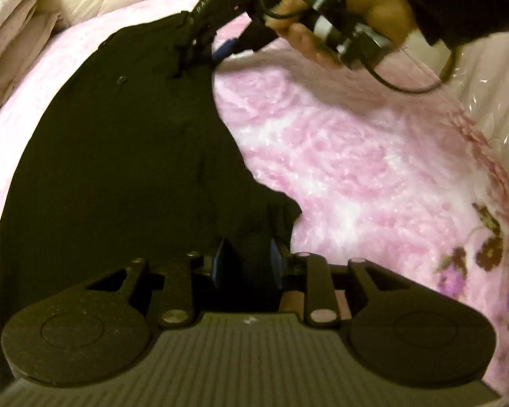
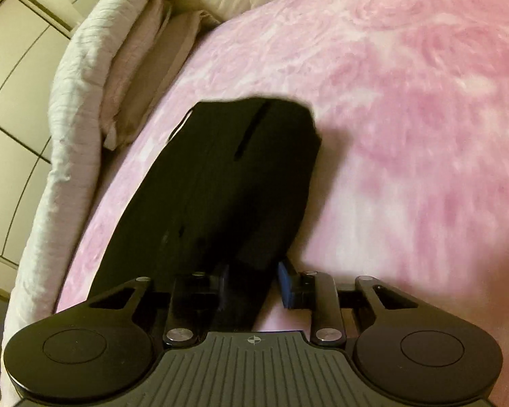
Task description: Fold clothes
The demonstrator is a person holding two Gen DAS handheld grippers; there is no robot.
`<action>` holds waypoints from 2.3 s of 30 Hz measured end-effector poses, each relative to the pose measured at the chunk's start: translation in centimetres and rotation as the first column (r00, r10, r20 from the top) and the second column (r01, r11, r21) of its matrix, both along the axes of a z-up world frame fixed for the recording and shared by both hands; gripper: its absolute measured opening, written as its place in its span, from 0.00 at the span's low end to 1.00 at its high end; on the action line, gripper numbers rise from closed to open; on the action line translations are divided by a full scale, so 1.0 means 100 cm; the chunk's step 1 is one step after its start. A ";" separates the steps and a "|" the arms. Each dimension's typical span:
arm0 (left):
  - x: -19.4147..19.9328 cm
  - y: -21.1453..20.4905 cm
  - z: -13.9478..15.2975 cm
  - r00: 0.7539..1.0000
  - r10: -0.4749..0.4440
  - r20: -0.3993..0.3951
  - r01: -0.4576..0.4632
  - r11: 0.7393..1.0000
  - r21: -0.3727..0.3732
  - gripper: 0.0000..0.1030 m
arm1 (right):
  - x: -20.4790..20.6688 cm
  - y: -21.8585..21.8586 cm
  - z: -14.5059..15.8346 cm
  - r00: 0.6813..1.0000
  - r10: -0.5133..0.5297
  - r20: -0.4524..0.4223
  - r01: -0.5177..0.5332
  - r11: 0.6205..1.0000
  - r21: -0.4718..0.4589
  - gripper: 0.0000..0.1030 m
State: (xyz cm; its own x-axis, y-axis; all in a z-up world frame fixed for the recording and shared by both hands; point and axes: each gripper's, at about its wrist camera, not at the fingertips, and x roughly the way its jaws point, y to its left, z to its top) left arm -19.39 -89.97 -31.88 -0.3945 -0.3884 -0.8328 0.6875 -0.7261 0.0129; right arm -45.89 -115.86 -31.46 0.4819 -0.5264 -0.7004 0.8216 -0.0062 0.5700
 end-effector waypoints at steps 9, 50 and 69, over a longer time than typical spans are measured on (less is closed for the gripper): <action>0.053 -0.027 0.016 0.967 0.254 0.010 -0.253 0.966 -0.041 0.23 | 0.010 0.049 0.052 0.992 0.041 -0.117 -0.061 0.983 -0.172 0.34; 0.310 0.176 -0.010 0.485 0.731 0.480 -0.779 0.611 -0.143 0.33 | 0.147 0.168 0.016 0.673 0.567 -0.475 -0.654 0.756 -0.023 0.54; 0.444 0.443 0.058 0.369 0.839 0.400 -0.872 0.461 -0.164 0.33 | 0.263 0.392 0.084 0.620 0.612 -0.490 -0.688 0.725 0.035 0.58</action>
State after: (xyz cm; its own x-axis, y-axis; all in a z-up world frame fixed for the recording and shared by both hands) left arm 24.98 -45.71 -26.10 0.4611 -0.2701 -0.8453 0.8825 0.2387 0.4051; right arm -19.59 -76.65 -23.05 0.3977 -0.3074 -0.8645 0.7285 0.6786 0.0938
